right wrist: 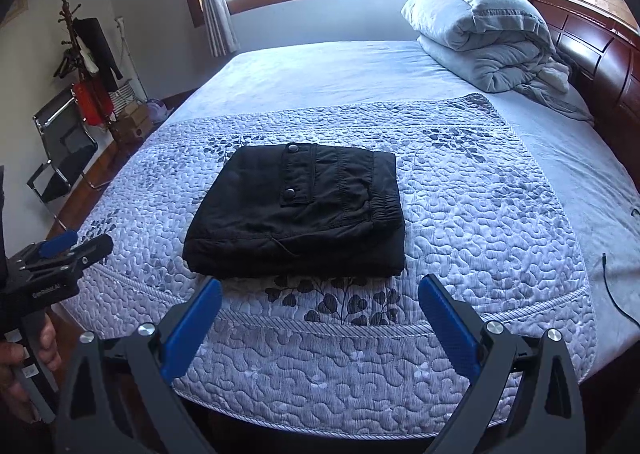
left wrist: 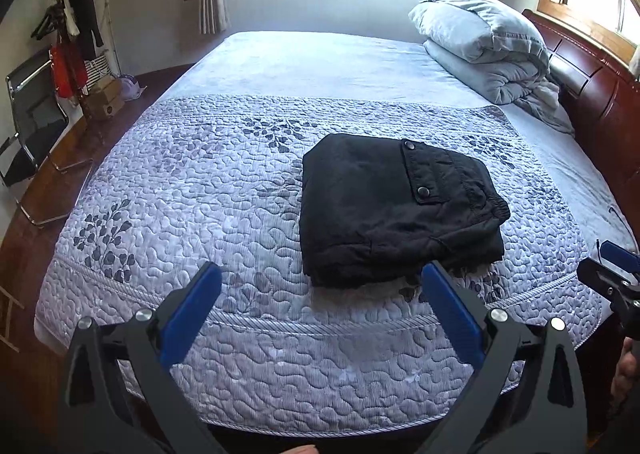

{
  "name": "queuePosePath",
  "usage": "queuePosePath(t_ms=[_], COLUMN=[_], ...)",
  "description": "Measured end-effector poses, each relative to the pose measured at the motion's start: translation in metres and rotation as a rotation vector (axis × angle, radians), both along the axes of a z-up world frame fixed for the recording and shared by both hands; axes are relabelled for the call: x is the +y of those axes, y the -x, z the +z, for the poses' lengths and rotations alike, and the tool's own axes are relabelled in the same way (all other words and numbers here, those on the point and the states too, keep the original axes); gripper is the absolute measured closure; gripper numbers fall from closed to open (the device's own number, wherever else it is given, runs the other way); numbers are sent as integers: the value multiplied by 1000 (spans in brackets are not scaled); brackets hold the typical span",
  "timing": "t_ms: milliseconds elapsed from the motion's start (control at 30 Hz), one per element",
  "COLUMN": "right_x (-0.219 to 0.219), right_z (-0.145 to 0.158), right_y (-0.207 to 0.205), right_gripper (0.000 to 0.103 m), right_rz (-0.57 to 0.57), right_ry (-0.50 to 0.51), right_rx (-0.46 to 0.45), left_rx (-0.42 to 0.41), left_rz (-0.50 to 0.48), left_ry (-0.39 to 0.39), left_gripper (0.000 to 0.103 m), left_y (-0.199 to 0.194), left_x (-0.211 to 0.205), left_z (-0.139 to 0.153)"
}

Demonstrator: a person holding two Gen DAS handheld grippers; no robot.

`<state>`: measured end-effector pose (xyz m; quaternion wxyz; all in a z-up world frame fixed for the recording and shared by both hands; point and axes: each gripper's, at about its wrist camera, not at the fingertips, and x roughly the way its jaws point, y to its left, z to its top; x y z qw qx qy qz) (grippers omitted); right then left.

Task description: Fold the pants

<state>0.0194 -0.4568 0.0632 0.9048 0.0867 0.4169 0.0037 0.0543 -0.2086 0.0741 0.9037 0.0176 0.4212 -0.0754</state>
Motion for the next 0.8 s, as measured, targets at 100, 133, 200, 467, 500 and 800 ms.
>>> queuePosePath(t_ms=[100,133,200,467,500,800], right_x=[1,0,0,0,0,1], right_z=[2,3,3,3,3,1], right_y=[2,2,3,2,1,-1], right_gripper=[4,4,4,4,4,4], right_rz=[-3,-3,-6,-4,-2,3], right_ry=[3,4,3,-2,-3,-2], right_rx=[-6,-6,-8,-2,-1,3], left_rx=[-10,-19,-28,-69,-74,-77], left_rz=[-3,-8,-13,-30,-31,-45], left_ry=[6,7,3,-13,-16,-22], left_gripper=[3,3,3,3,3,3], left_y=[3,6,7,12,12,13], left_x=[0,-1,-2,-9,-9,-14], left_z=[5,8,12,27,28,29])
